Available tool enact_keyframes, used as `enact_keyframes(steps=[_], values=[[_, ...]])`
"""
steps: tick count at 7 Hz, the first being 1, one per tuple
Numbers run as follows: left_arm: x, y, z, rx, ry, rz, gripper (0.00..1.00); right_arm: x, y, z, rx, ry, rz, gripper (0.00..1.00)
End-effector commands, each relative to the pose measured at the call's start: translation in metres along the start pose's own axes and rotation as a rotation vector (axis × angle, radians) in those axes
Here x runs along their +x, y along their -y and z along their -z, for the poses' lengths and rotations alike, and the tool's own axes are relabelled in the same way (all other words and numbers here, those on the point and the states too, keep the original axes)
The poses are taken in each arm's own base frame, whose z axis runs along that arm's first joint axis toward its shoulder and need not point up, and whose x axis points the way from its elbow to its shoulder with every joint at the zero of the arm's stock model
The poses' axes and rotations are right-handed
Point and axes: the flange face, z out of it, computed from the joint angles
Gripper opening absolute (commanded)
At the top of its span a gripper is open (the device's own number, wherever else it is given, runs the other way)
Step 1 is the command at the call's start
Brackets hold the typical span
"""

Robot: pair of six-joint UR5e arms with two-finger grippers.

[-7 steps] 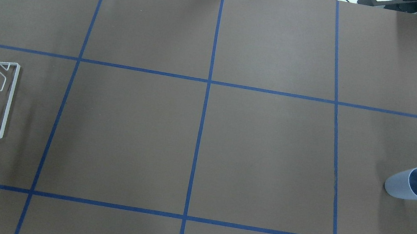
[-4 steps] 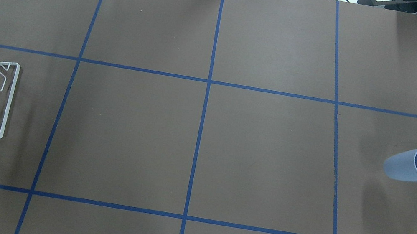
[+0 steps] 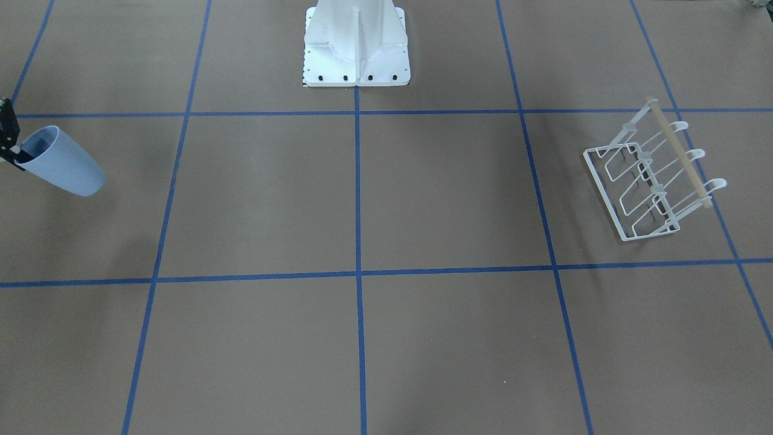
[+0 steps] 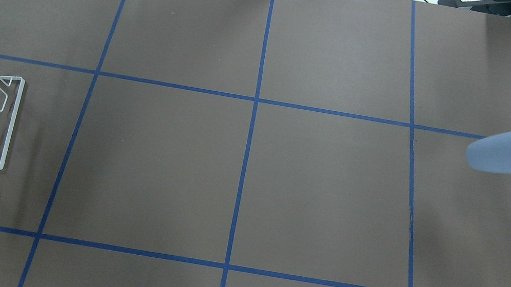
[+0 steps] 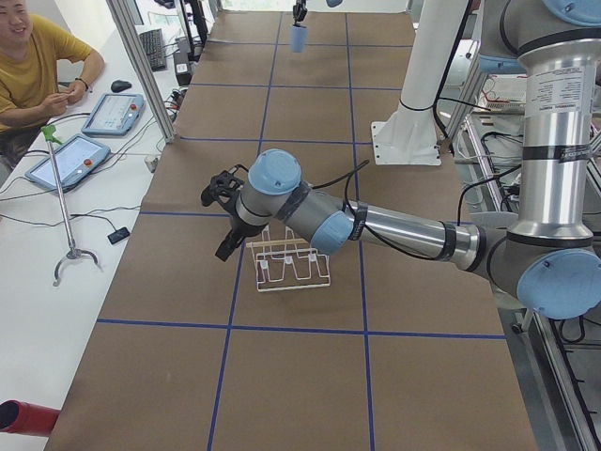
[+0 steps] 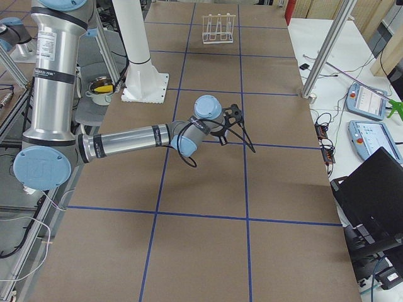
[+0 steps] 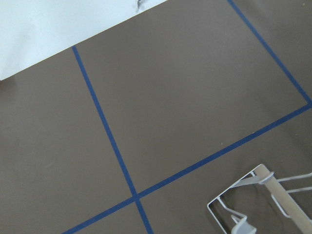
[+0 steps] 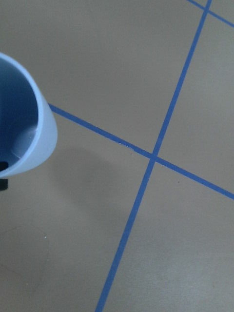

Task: Hang cup on cup holder
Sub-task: 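Lift the cup and carry it toward the table center while the left arm approaches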

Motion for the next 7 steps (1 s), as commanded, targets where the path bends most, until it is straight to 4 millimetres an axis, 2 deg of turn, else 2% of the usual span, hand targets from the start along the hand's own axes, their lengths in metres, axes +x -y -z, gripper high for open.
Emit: enact_keyframes(steps=[1, 2, 4, 5, 7], values=[[0.055, 0.032, 0.004, 0.102, -0.168, 0.093, 0.98, -0.055, 0.050, 0.014, 0.122, 0.117, -0.092, 0.00], [0.095, 0.052, -0.008, 0.124, -0.252, 0.124, 0.98, -0.076, 0.064, 0.021, 0.164, 0.178, -0.118, 0.00], [0.183, 0.092, -0.024, 0.134, -0.452, 0.204, 0.98, -0.102, 0.070, 0.036, 0.221, 0.281, -0.122, 0.00], [0.233, 0.105, -0.039, 0.115, -0.556, 0.206, 0.96, -0.116, 0.071, 0.042, 0.249, 0.344, -0.124, 0.00], [0.307, 0.121, -0.047, 0.059, -0.715, 0.271, 0.97, -0.138, 0.073, 0.052, 0.282, 0.442, -0.093, 0.00]])
